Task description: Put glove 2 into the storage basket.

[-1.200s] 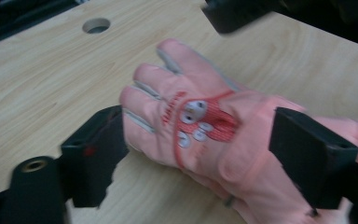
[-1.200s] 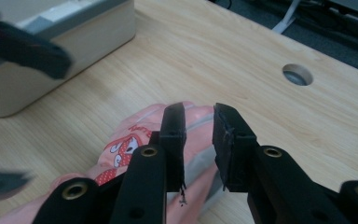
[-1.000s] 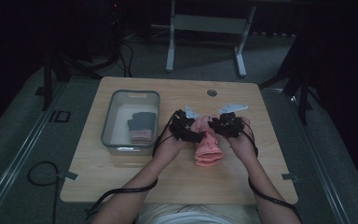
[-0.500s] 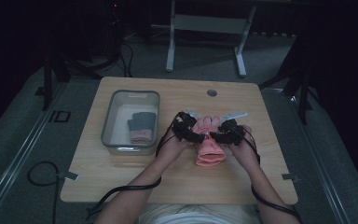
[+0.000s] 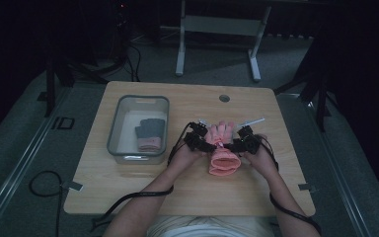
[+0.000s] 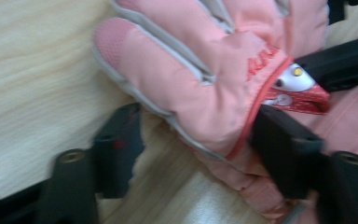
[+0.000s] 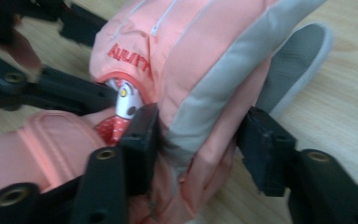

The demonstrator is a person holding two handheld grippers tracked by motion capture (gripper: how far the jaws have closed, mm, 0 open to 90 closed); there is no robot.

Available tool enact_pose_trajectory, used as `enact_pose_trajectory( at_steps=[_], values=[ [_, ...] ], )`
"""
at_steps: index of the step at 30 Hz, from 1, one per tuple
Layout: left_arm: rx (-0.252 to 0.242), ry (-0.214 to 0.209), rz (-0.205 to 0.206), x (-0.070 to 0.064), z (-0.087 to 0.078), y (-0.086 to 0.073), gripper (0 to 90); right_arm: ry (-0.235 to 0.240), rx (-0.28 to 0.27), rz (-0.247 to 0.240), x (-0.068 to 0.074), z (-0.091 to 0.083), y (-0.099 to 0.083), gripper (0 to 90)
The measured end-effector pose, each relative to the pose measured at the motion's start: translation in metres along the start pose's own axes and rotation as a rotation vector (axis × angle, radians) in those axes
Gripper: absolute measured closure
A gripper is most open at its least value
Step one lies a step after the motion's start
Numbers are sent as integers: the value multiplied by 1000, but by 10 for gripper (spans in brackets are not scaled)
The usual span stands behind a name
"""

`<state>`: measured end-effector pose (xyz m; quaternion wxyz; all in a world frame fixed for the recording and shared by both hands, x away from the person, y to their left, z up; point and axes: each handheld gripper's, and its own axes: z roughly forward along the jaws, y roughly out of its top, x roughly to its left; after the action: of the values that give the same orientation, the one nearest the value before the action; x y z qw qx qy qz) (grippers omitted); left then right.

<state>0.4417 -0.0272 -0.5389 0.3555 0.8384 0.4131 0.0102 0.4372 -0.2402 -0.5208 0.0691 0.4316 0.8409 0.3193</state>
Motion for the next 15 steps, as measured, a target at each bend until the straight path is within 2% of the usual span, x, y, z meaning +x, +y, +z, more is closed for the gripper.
enact_pose_trajectory(
  at_steps=[2,4,6,7,8,9,10,11,15],
  values=[
    [6,-27,-7,2,3,2,444,8,20,10,0,1,2,540],
    [6,-80,-43,7,6,2,465,10,28,1,1,2,3,564],
    [-4,-132,-77,12,8,0,500,17,21,7,1,2,2,588],
    [-12,-149,-79,13,9,0,545,22,11,12,0,3,1,606],
    [-12,-149,-79,13,9,0,584,22,11,12,0,3,1,606],
    [-18,-166,-87,13,9,0,584,21,4,23,1,3,1,616],
    [-23,-164,-77,11,8,1,673,17,-5,29,2,3,0,634],
    [-26,-153,-65,9,7,1,707,15,-9,34,3,2,1,644],
    [-29,-150,-57,3,-3,9,757,4,-16,39,5,-7,4,673]
  ],
)
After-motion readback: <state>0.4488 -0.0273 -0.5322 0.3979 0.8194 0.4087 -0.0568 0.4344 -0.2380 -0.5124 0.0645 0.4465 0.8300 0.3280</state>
